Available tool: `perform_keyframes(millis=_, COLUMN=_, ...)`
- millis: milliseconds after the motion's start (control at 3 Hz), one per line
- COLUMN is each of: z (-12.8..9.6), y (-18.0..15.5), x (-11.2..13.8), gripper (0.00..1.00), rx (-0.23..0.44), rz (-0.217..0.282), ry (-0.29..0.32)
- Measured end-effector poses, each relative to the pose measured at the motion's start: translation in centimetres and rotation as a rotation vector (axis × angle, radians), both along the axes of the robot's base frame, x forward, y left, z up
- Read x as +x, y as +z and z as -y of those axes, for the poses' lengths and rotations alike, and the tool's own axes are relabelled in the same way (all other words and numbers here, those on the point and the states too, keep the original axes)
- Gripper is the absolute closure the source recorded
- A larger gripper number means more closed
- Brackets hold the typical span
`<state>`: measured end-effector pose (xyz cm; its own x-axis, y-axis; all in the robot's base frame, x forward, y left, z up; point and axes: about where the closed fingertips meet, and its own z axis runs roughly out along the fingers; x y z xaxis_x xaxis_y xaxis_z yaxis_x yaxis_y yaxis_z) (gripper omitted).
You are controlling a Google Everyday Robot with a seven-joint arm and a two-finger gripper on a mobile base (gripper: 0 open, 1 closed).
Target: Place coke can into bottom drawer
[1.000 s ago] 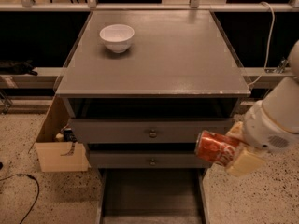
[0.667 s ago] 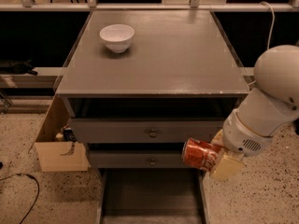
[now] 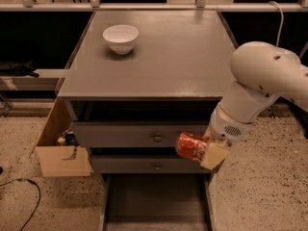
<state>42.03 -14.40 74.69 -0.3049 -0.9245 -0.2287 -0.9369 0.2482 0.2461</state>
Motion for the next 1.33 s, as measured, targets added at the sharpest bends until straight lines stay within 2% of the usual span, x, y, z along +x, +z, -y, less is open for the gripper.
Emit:
perform_keyframes(millis=333, z=-0.1, y=-0.2, x=1.5, gripper=1.00, rx=0.035, rz=0.009, ry=-0.013)
perform_keyframes(millis=667, z=0.1, y=-3.4, x=3.1, gripper=1.00, rx=0.157, rz=-0.011, ry=-0.044)
perform_keyframes(millis=1000, z=-0.6, y=-7.7, x=2.3, gripper=1.00, rx=0.316, rz=-0.051, ry=-0.096)
perform_keyframes(millis=1333, z=-3.0, y=-13.6, x=-4.1, gripper=1.00, rx=0.407, rz=-0.164, ry=-0.106)
